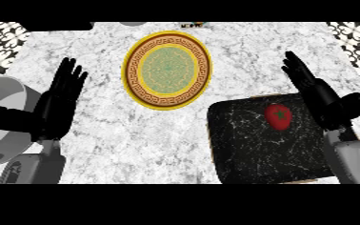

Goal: Pick the tomato from the tray and place it in the plate

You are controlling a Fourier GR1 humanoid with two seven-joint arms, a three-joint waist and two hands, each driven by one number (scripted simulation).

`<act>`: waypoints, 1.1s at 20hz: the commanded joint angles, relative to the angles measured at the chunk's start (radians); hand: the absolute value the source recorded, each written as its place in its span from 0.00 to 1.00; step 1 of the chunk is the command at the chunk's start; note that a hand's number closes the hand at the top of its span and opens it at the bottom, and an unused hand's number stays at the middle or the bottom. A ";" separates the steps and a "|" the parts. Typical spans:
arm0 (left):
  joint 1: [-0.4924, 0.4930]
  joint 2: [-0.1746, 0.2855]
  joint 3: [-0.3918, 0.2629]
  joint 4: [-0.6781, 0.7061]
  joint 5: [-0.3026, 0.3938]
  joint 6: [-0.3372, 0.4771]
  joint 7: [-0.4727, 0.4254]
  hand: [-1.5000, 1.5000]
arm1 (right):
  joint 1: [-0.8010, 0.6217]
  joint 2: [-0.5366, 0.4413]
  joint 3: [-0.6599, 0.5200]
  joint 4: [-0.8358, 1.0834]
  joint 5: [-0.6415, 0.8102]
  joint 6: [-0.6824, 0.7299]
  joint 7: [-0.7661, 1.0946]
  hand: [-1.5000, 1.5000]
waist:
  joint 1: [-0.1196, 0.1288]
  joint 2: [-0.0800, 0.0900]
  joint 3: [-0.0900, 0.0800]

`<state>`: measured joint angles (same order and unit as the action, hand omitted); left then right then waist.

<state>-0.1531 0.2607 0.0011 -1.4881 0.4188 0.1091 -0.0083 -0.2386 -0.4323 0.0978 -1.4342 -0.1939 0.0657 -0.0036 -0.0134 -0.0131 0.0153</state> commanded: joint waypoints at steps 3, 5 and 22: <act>0.054 0.070 -0.047 0.012 -0.136 -0.010 -0.033 0.50 | -0.029 0.084 0.110 -0.065 -0.038 0.085 0.088 1.00 | 0.019 0.011 -0.016; 0.053 0.115 -0.061 0.037 -0.196 -0.015 -0.049 0.50 | -0.083 0.113 0.159 -0.043 -0.088 0.165 0.126 1.00 | 0.036 0.015 -0.015; 0.108 0.083 -0.044 0.090 -0.252 -0.066 -0.076 0.50 | 0.309 0.025 0.051 -0.325 0.306 -0.141 -0.322 0.00 | 0.006 0.011 -0.015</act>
<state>-0.0389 0.3353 -0.0635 -1.3717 0.1632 0.0560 -0.1208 -0.0066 -0.3532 0.2099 -1.6567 0.1117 -0.0833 -0.3355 -0.0068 -0.0016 -0.0001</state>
